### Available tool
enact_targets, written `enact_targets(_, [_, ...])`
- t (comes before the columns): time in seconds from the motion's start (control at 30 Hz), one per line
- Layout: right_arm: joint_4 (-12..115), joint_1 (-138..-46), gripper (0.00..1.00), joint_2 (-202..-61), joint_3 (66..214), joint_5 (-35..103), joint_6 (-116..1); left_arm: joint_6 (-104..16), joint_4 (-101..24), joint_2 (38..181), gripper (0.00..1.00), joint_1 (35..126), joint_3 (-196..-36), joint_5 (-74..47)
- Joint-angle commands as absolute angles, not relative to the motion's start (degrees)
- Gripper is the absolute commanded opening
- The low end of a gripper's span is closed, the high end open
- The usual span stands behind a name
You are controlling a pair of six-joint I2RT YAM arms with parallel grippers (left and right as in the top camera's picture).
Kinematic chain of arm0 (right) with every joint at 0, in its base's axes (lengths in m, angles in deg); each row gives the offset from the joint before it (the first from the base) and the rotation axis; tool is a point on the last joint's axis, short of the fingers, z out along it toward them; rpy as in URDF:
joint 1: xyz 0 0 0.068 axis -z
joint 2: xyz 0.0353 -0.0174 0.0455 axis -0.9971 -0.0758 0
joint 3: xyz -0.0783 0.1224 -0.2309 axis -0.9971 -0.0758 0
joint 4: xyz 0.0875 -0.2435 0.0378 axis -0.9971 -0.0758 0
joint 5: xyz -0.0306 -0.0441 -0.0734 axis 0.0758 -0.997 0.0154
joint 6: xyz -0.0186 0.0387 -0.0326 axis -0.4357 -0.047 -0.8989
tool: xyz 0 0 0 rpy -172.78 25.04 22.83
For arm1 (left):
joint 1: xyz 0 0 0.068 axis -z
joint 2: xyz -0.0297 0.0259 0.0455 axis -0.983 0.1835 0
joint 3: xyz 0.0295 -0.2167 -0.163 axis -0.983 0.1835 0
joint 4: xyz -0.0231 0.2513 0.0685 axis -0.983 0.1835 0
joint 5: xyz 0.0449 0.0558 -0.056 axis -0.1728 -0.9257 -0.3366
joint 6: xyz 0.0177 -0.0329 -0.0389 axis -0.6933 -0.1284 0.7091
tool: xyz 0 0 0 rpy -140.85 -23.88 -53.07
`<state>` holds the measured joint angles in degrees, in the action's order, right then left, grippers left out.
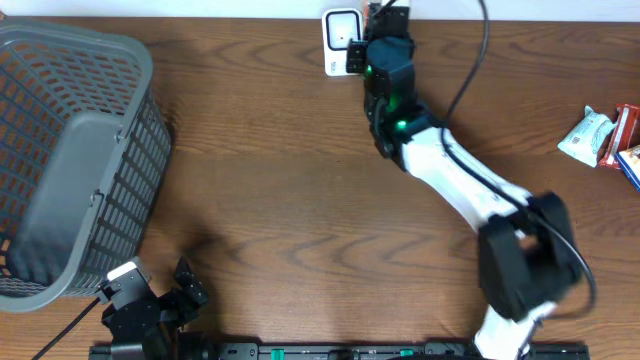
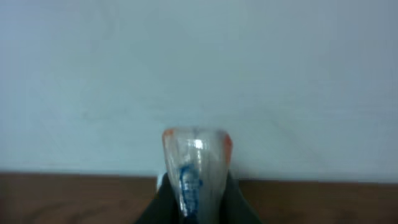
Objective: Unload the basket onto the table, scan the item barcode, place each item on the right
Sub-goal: 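Hold the Kleenex box in front of the scanner face, then carry the Kleenex box right to the far right edge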
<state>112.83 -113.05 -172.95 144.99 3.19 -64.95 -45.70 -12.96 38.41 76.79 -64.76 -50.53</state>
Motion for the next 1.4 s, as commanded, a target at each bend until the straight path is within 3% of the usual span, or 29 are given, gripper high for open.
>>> enact_targets(0.0, [122.8,-112.1,0.01,-179.1,144.7,8.1,-70.7,-45.7,-13.0,38.4,0.98,76.6,-64.8,-50.8])
enact_targets(0.17, [146.1,-111.2,0.01,-190.4,145.7,10.1,-78.5,-45.7,-13.0,38.4,0.98,76.6,-64.8,-50.8])
enact_targets(0.27, [151.4,-110.8,0.01,-196.1,148.3,11.5,-81.9,-45.7,-13.0,38.4,0.98,76.6,-64.8,-50.8])
enact_targets(0.7, [141.5,-110.4,0.01,-214.6,174.4,14.5,-83.9,-45.7,-13.0,38.4,0.98,76.6,-64.8,-50.8])
enact_targets(0.97, [133.9,-109.6,0.01,-215.7,175.3,14.6,-81.4,-45.7,-13.0,38.4,0.98,76.6,-64.8,-50.8])
enact_targets(1.23, [140.3,-109.7,0.01,-213.1,175.2,13.9,-81.1,-45.7,-13.0,38.4,0.98,76.6,-64.8,-50.8])
enact_targets(1.37, [132.6,-109.5,0.01,-206.2,175.2,11.2,-81.1,-45.7,-13.0,38.4,0.98,76.6,-64.8,-50.8])
